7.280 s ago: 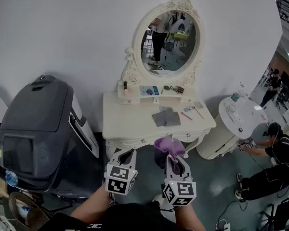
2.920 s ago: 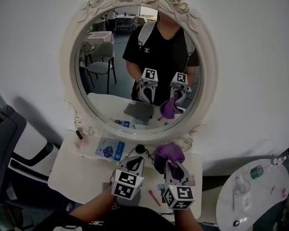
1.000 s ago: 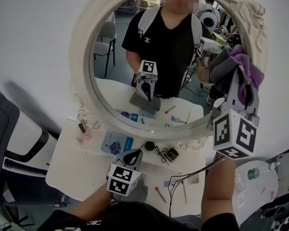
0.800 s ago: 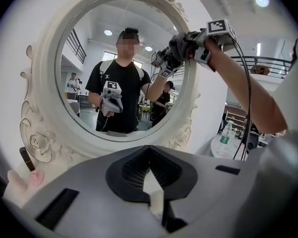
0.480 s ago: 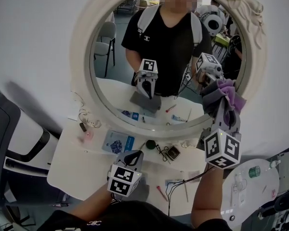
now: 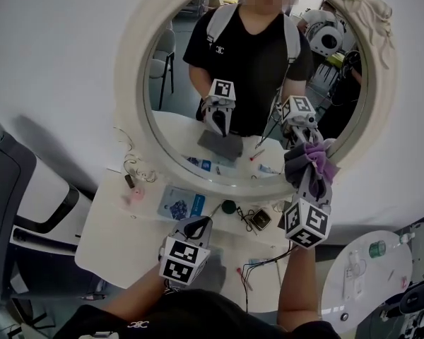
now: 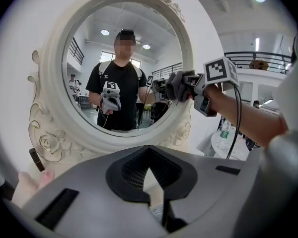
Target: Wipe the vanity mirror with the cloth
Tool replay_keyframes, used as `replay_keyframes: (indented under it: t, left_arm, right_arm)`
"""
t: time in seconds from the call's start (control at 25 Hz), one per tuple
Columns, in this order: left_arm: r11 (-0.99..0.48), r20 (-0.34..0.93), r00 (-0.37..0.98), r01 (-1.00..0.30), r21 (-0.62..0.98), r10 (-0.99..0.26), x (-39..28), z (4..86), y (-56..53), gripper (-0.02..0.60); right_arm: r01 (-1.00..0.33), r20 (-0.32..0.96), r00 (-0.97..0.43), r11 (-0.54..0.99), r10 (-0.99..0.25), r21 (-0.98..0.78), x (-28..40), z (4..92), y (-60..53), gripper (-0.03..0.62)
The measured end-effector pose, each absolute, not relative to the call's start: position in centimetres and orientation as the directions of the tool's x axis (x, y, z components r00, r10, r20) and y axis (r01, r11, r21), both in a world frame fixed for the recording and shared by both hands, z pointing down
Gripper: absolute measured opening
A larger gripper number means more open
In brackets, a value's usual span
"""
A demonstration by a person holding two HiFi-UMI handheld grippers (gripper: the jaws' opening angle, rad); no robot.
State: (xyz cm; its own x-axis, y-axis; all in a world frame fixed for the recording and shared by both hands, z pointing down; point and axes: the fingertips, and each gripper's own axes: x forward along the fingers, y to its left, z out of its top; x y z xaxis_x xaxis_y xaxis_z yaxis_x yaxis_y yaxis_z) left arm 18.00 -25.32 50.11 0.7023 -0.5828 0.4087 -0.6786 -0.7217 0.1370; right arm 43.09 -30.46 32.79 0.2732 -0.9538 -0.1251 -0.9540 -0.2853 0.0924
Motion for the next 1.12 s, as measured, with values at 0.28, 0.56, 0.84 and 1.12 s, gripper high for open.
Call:
replay_keyframes:
  t: [0.28,0.56,0.84,1.12]
  left_arm:
    - [-0.701,0.398,0.68,-0.703,0.119,-0.615,15.2,49.5,-25.5,0.002]
    - [-0.682,0.352,0.674,-0.721,0.122,-0.65,14.2,48.2,-24.5,0.002]
    - [-0.676,0.326,0.67,-0.728,0.114,-0.667,13.4,47.4,-23.2,0.002]
    - [-0.679,0.313,0.673,-0.726,0.109,-0.67,12.1,47.1,-22.1,0.002]
  right_arm:
    - [-0.961,0.077,0.258,-0.248,-0.963,0.117,40.3,42.6,-31.9,0.054]
    - [-0.976,0.234,0.198,-0.168,-0.952,0.142,37.8,46.5,-32.7,0.055]
    - [-0.979,-0.148,0.123,-0.145,-0.981,0.144,35.1,30.0,-29.7,0.055]
    - [-0.956,-0.445,0.056,-0.176,-0.894,0.233,33.8,12.2,-27.6,0.055]
